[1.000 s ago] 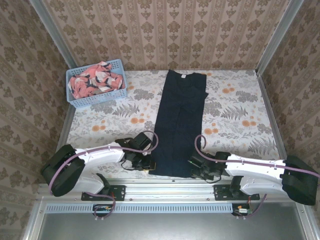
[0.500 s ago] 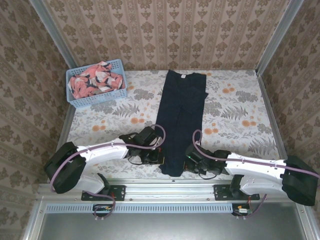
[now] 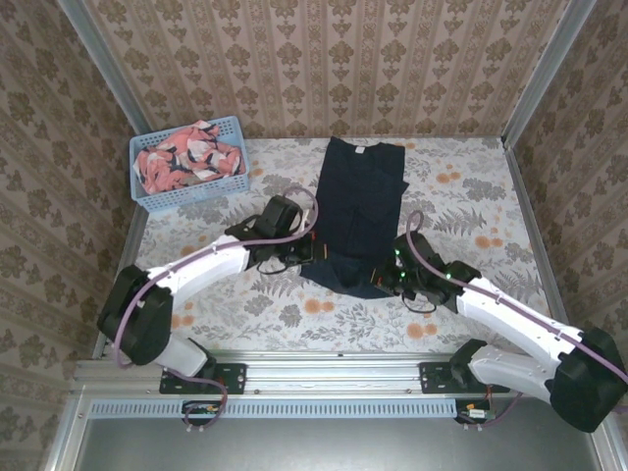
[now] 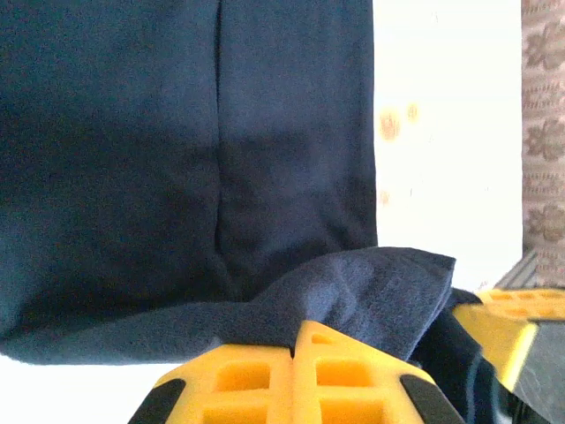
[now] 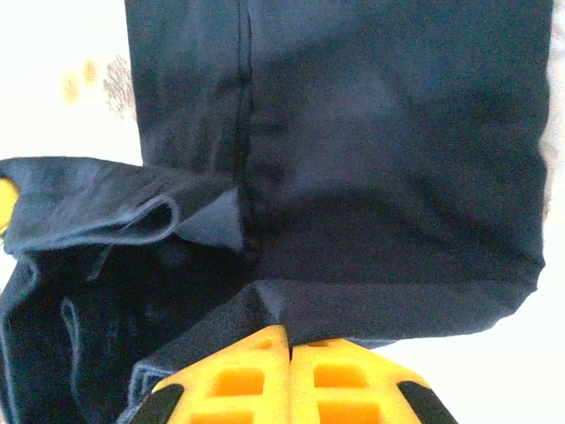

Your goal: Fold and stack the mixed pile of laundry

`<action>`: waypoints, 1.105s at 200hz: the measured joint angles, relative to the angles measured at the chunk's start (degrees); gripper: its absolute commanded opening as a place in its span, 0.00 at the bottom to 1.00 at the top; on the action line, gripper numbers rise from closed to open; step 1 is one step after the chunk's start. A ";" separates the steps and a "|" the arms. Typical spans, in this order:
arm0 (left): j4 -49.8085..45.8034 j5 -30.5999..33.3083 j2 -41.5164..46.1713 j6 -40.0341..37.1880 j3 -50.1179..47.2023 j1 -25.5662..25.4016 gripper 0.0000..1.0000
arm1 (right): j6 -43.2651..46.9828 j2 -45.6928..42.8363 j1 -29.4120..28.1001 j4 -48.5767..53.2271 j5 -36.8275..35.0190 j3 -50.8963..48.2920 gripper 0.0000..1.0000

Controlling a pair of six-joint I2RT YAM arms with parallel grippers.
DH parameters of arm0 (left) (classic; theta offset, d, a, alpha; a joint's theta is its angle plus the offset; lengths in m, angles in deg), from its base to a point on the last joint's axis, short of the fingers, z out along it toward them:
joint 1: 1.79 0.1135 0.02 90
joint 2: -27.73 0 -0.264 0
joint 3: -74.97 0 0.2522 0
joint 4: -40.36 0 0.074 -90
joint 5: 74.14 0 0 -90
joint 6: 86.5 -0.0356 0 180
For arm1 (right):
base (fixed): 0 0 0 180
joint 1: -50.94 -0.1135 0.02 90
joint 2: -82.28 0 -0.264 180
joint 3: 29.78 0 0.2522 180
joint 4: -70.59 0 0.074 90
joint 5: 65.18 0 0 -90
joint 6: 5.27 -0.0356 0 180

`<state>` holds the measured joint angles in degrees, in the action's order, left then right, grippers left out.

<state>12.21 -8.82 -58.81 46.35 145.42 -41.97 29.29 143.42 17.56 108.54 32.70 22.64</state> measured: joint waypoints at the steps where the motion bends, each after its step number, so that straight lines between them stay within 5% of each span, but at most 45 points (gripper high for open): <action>1: 0.13 0.02 -0.31 0.00 0.20 0.17 0.00 | 0.24 0.20 0.31 0.00 0.15 0.20 0.00; 132: 5.77 0.59 -21.51 -0.66 21.16 8.28 0.00 | 11.54 19.71 18.73 -4.87 6.03 15.17 0.02; 140: 5.49 0.55 -23.65 -0.92 23.65 8.50 0.27 | 11.82 21.62 19.26 -5.53 6.05 16.09 0.18; 149: 5.25 0.57 -26.16 -1.36 26.34 8.81 0.92 | 11.80 24.13 19.82 -6.56 5.90 17.00 0.38; 151: 5.09 0.55 -26.80 -1.38 26.95 8.85 0.98 | 11.87 24.55 19.93 -6.71 5.92 17.18 0.43; 160: 4.87 0.57 -29.07 -1.49 29.14 9.16 1.00 | 12.02 27.32 20.70 -7.76 5.84 18.34 0.67; 168: 4.81 0.66 -30.58 -1.49 30.25 9.53 1.00 | 12.02 30.01 21.79 -8.83 5.84 19.52 0.98; 221: 3.67 1.79 -30.67 -1.55 32.17 13.66 1.00 | 13.03 34.38 27.89 -12.48 5.29 26.80 1.00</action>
<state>15.88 -7.03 -89.47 44.80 177.59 -28.31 42.31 177.80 45.45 96.06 37.99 49.43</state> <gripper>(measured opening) 0.997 0.996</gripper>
